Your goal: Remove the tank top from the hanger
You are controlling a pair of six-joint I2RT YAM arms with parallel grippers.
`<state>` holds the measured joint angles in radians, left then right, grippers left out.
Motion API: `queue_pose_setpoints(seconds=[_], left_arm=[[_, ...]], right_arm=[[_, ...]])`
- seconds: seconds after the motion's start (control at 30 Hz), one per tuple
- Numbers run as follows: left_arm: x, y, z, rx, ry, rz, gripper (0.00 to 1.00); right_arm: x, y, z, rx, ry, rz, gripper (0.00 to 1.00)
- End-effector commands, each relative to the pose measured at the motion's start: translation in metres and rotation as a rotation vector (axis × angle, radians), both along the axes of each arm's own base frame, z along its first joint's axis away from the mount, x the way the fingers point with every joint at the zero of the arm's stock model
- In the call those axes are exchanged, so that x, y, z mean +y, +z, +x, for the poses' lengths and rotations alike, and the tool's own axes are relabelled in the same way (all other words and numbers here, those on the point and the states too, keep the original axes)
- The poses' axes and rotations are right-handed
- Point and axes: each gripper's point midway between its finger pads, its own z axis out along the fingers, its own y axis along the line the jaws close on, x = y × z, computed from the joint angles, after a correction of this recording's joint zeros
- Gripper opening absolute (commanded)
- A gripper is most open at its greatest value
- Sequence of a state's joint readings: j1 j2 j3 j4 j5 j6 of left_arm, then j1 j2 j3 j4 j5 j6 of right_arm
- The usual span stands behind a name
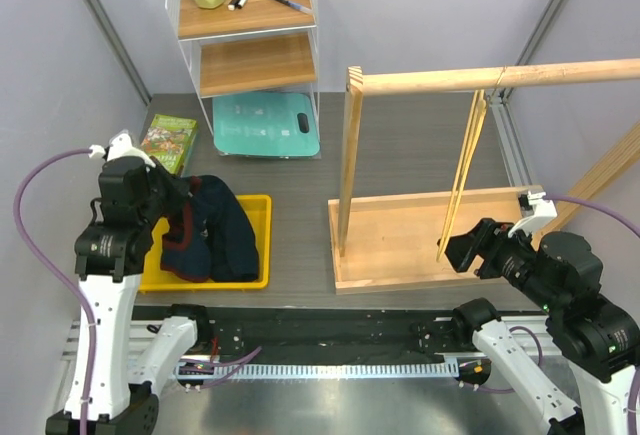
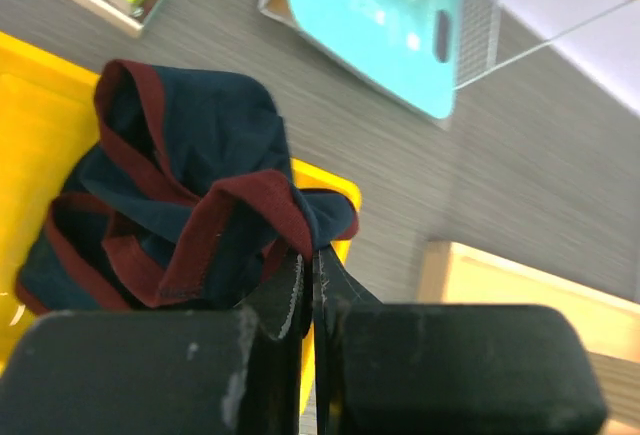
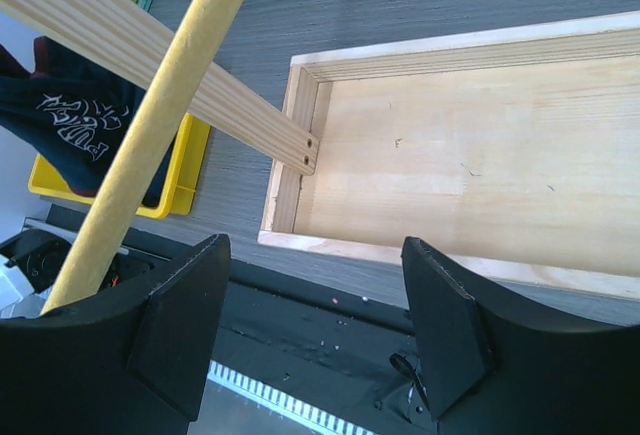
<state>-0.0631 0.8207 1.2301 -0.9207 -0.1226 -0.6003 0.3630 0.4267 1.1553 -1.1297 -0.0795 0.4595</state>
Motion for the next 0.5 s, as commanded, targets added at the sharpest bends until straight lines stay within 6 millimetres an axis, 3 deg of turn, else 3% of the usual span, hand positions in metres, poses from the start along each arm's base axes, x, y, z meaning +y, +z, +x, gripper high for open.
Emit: queue_pose_setpoints(seconds=[0.0, 0.2, 0.47], left_arm=[[-0.014, 0.051, -0.020, -0.179, -0.049, -0.090, 0.00], [0.018, 0.113, -0.074, -0.416, 0.110, -0.067, 0.00], [0.038, 0.146, -0.127, -0.556, 0.201, -0.061, 0.00]], right_arm=[[0.005, 0.007, 0.002, -0.034, 0.023, 0.020, 0.75], [0.005, 0.010, 0.001, -0.042, 0.023, 0.022, 0.75], [0.007, 0.010, 0.002, -0.032, 0.036, 0.023, 0.75]])
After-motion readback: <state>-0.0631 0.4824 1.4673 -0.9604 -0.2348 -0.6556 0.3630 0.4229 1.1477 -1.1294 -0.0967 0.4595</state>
